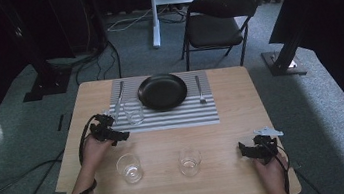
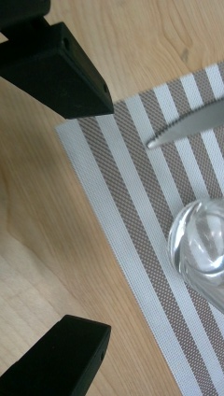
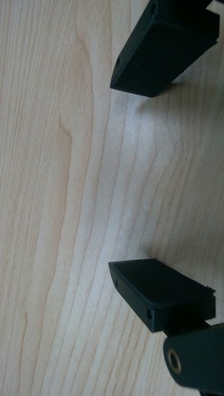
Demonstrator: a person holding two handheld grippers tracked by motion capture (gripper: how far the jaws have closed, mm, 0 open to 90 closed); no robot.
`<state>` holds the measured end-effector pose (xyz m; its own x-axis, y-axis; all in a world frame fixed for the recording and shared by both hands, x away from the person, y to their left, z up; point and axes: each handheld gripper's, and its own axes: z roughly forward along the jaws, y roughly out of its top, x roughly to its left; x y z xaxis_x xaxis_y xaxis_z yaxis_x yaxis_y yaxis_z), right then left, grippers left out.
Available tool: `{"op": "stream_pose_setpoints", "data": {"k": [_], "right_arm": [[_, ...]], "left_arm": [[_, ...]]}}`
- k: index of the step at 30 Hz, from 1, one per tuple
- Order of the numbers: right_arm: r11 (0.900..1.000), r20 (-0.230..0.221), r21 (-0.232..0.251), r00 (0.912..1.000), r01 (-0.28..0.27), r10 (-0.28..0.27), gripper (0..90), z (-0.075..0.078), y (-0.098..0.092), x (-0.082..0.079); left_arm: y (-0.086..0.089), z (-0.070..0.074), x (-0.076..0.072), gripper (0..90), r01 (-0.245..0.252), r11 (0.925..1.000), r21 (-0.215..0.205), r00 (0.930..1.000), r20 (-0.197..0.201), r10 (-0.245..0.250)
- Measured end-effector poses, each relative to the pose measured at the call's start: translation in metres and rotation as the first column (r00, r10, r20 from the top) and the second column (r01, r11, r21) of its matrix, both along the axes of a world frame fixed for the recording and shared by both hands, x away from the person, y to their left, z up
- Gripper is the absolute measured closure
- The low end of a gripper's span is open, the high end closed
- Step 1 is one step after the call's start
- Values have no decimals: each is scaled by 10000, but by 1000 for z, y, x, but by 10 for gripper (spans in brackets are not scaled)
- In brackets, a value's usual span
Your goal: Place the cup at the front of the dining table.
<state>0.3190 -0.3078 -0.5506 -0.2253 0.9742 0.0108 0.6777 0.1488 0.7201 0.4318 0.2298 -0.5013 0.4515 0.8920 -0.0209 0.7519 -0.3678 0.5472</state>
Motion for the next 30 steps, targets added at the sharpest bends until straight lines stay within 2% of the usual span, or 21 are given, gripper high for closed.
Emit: {"op": "stream_pose_setpoints", "data": {"k": [12,21,24,26,30], "right_arm": [[10000,-3,1,10000,14,-14,109,0,0,0],[10000,-4,0,10000,13,-13,109,0,0,0],[10000,-3,-1,10000,12,-12,109,0,0,0],[10000,-5,1,10000,14,-14,109,0,0,0],[10000,-3,1,10000,14,-14,109,0,0,0]], "left_arm": [[20,2,-32,1,-255,9995,-158,9984,495,263],[39,3,-52,1,-656,9972,-365,9939,866,685],[44,3,-57,1,-738,9965,-405,9920,996,775],[51,4,-65,1,-895,9944,-554,9876,1247,958],[60,5,-75,1,-1147,9913,-643,9813,1479,1231]]}}
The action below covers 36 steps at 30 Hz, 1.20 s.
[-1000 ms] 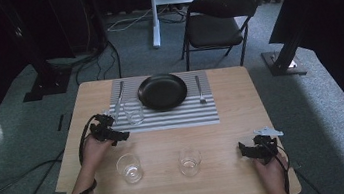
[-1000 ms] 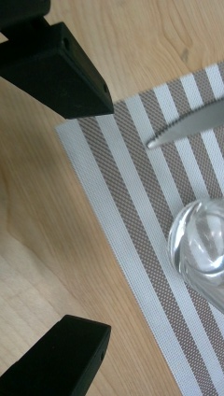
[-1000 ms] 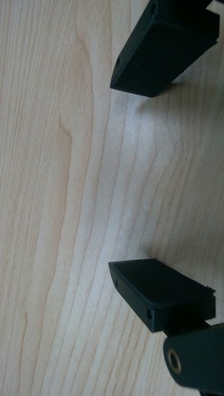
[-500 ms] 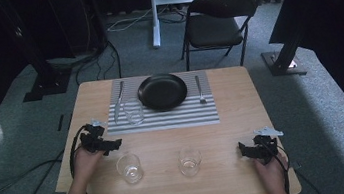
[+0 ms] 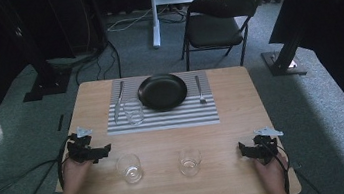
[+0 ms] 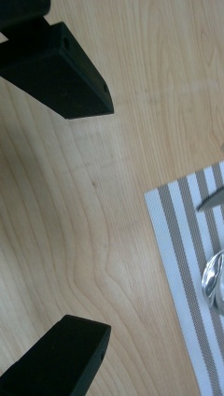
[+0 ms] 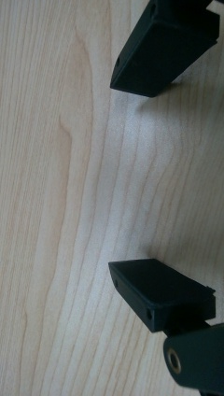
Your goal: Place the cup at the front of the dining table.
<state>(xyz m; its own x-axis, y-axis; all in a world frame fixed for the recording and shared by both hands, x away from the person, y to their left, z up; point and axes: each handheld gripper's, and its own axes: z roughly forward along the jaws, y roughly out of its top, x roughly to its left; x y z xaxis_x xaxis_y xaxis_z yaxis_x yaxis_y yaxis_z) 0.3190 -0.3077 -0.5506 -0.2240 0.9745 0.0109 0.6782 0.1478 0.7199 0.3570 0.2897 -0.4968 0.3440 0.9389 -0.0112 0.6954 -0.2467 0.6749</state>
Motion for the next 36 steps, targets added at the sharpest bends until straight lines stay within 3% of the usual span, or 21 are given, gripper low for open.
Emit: {"op": "stream_pose_setpoints", "data": {"k": [11,14,17,21,31,34,36], "right_arm": [[10000,1,-5,10000,-3,3,109,0,0,0],[10000,2,-5,10000,-3,3,109,0,0,0],[10000,-5,5,10000,5,-5,109,0,0,0],[10000,-4,3,10000,4,-4,109,0,0,0],[10000,-12,7,10000,9,-9,109,0,0,0],[10000,-10,5,10000,7,-7,109,0,0,0],[10000,-11,7,10000,10,-10,109,0,0,0]], "left_arm": [[18,-8,-26,1,-219,9996,-202,9997,111,221],[22,-9,-34,1,-315,9988,-365,9988,372,328],[25,-9,-41,1,-573,9975,-410,9951,784,604],[28,-10,-48,1,-762,9961,-437,9915,1021,803],[37,-14,-69,1,-1177,9919,-487,9842,1271,1230],[37,-18,-73,1,-1503,9886,0,9788,1408,1488],[39,-21,-75,1,-1547,9877,-237,9791,1303,1565]]}}
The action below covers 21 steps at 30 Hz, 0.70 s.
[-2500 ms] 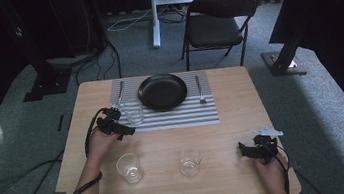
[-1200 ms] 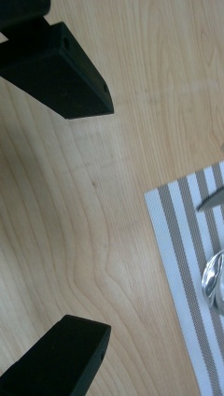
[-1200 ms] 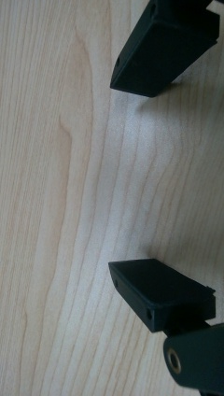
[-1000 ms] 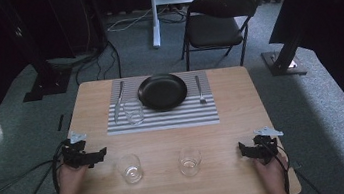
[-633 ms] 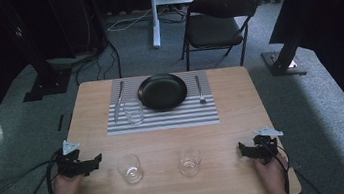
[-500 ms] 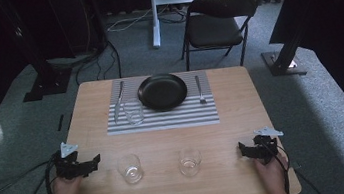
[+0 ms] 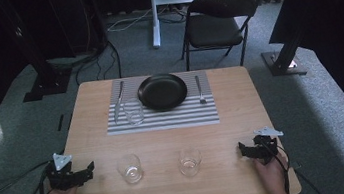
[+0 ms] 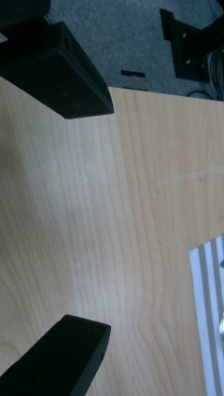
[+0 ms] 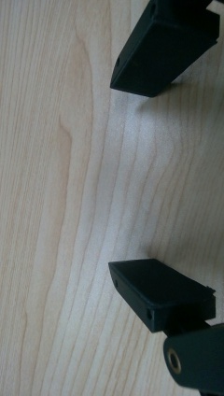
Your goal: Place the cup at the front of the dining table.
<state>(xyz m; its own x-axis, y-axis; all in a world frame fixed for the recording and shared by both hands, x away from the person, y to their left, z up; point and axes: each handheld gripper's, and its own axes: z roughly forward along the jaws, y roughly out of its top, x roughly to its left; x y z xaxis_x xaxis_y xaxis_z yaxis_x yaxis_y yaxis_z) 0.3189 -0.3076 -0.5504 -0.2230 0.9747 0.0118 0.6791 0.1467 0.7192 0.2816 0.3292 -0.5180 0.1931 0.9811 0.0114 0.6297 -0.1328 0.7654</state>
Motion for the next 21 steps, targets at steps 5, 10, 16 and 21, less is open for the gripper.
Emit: {"op": "stream_pose_setpoints", "data": {"k": [5,10,16,21], "right_arm": [[10000,-1,0,10000,-1,1,109,0,0,0],[10000,0,0,10000,-1,1,109,0,0,0],[10000,1,-2,10000,-3,3,109,0,0,0],[10000,-1,2,10000,-1,1,109,0,0,0]], "left_arm": [[2,-6,-7,1,-245,9996,-133,9995,184,248],[4,-11,-13,1,-446,9989,145,9987,251,442],[7,-18,-17,1,-672,9976,189,9974,283,666],[7,-19,-21,1,-792,9962,356,9958,479,774]]}}
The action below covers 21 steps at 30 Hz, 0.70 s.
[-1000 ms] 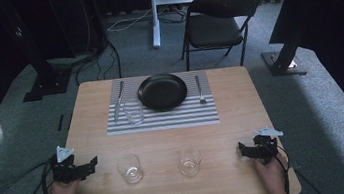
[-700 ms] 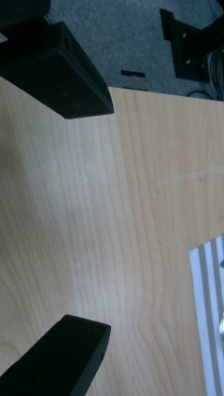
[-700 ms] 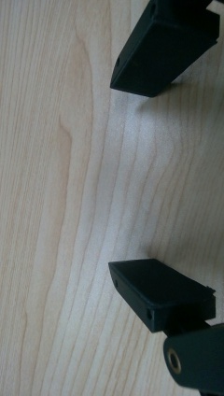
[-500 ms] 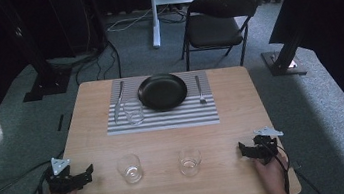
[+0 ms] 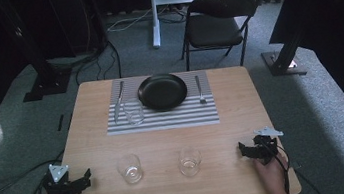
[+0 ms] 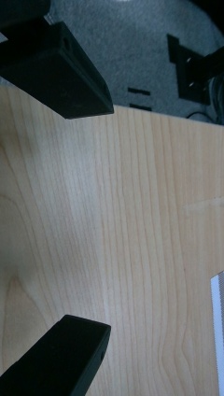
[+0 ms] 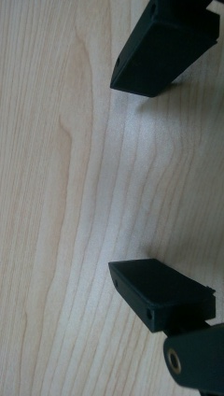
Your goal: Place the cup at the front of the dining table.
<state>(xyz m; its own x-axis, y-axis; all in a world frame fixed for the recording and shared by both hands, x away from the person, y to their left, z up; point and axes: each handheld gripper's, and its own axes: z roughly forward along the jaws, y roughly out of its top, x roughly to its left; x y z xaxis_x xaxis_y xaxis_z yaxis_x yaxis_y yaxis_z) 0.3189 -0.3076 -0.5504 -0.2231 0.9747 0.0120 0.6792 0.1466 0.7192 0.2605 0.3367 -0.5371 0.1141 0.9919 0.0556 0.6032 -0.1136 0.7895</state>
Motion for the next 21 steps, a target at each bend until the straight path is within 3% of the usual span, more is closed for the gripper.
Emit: {"op": "stream_pose_setpoints", "data": {"k": [5,7,10,11,15,21], "right_arm": [[10000,1,-2,10000,0,0,109,0,0,0],[10000,1,-3,10000,-1,1,109,0,0,0],[10000,2,-2,10000,-1,1,109,0,0,0],[10000,-1,1,10000,2,-2,109,0,0,0],[10000,0,1,10000,1,-1,109,0,0,0],[10000,6,-6,10000,-6,6,109,0,0,0]], "left_arm": [[8,-4,-5,1,-277,9995,-149,9996,-26,276],[10,-5,-7,1,-400,9992,93,9992,0,400],[10,-5,-9,1,-448,9989,118,9990,1,448],[10,-5,-13,1,-500,9986,167,9985,250,496],[15,-4,-16,1,-650,9979,-66,9969,446,652],[19,-4,-15,1,-788,9961,-402,9960,389,804]]}}
